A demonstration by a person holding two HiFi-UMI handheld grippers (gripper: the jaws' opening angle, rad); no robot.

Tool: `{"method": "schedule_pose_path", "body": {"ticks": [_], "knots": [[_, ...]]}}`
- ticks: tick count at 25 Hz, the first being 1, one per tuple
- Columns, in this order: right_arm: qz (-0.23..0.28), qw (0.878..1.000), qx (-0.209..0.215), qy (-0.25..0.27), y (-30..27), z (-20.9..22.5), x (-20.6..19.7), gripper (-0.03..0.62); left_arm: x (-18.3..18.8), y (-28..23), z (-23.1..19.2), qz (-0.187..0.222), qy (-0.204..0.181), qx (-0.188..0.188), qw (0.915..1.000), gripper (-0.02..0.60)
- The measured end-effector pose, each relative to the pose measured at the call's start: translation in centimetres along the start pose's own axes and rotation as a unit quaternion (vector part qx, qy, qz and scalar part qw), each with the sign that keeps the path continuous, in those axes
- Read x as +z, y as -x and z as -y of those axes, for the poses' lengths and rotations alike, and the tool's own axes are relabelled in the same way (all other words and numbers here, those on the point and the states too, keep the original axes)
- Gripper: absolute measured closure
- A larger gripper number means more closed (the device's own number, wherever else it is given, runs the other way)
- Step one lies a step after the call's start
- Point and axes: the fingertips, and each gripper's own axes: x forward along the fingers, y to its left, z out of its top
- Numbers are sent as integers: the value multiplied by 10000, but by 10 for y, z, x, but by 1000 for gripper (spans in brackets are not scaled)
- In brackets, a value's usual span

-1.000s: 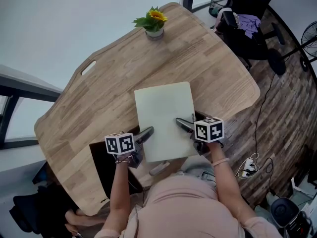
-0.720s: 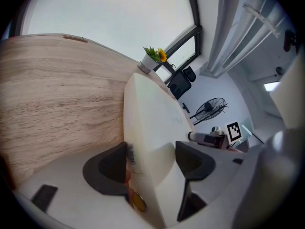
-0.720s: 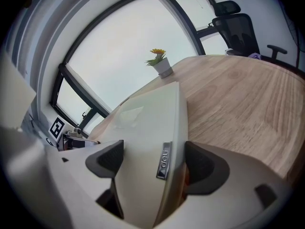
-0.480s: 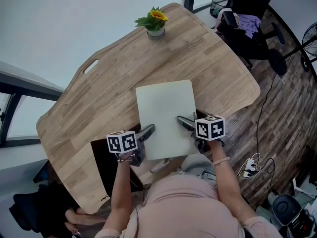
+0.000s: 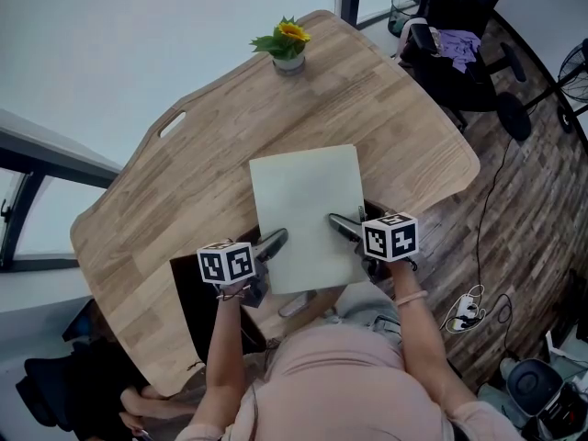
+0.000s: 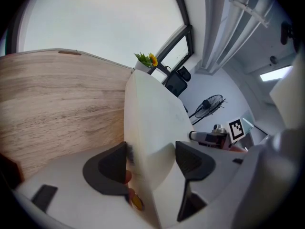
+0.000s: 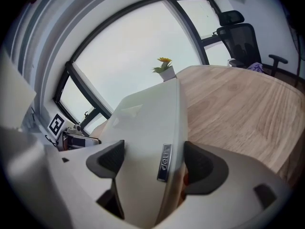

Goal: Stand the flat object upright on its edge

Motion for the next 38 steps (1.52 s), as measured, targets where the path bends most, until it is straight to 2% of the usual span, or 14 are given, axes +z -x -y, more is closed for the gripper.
{"method": "schedule_pose_path", "body": {"ticks": [26,38], "knots": [[617,9957,-66,691,49,-16,27,230,15,24,39,383,-777,170,9961,276],[963,9886,-107,1153,69,-26,45,243,24,34,57,662,-1023,242,9923,276]]}}
